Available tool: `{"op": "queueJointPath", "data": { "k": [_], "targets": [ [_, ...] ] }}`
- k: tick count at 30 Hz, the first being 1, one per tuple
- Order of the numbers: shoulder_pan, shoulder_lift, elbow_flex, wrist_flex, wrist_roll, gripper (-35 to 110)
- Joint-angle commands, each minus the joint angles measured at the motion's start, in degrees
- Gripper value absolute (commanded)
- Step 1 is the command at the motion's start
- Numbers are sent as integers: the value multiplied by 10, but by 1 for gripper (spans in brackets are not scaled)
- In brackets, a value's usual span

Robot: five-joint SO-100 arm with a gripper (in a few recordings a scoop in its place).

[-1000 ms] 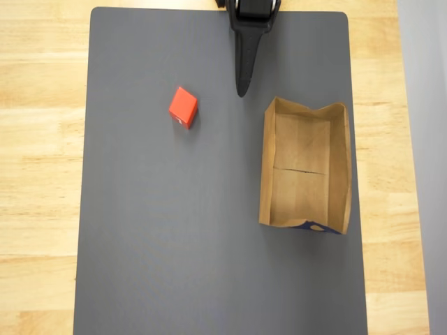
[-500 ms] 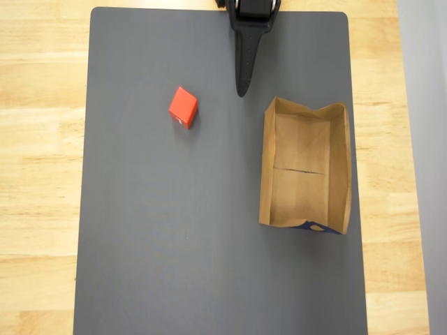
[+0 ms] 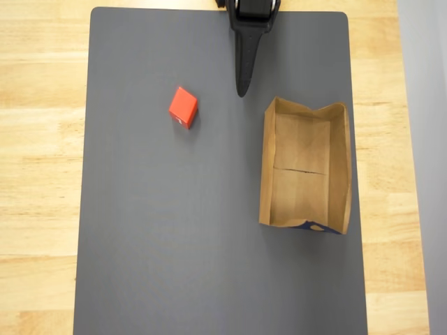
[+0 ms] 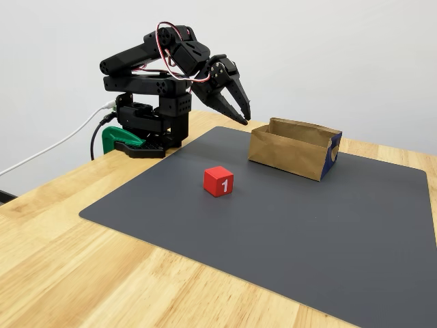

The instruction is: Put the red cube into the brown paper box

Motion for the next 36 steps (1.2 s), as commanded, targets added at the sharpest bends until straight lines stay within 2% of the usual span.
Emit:
{"op": "queueJointPath", "data": {
  "k": [1, 5, 11, 19, 31, 36],
  "targets": [
    [7, 1, -1, 4, -2, 12],
    [16, 1, -4, 13, -2, 17],
    [36, -14, -30, 55, 2, 18],
    [46, -142, -156, 150, 28, 16],
    [99, -330, -251, 173, 57, 14],
    [122, -414, -297, 192, 80, 21]
  ]
}}
